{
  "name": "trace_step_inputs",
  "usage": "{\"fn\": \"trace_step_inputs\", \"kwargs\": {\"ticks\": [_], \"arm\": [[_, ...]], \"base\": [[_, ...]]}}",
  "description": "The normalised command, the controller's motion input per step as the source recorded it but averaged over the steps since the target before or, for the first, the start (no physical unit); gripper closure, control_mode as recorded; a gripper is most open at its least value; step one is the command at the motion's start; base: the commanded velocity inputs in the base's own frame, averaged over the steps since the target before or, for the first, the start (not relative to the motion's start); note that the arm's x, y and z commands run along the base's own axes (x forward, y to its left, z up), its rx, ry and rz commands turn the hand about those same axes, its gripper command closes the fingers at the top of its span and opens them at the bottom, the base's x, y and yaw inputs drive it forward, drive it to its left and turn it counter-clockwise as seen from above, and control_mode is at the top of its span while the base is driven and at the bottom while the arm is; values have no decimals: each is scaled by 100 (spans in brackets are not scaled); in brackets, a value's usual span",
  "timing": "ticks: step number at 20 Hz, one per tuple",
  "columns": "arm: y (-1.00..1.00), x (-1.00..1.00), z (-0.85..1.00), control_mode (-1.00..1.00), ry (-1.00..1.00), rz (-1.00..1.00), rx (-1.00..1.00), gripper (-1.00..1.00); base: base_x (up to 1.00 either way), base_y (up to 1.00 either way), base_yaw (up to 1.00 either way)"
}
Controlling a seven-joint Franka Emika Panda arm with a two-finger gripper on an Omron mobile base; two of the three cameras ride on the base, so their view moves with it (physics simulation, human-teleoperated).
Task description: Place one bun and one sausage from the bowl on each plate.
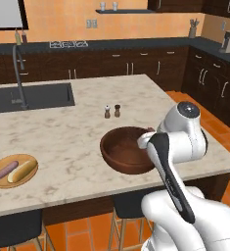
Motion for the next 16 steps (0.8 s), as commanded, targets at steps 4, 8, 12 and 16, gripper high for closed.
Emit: {"fn": "trace_step_inputs", "kwargs": {"ticks": [4, 8, 12, 16], "arm": [[0, -86, 33, -100, -9, 0, 0, 100], [0, 0, 0, 100, 0, 0, 0, 100], [0, 0, 0, 100, 0, 0, 0, 100], [0, 0, 0, 100, 0, 0, 0, 100]], "base": [[0, 0, 0], [-100, 62, 1], [-86, 100, 1], [-25, 100, 0]]}}
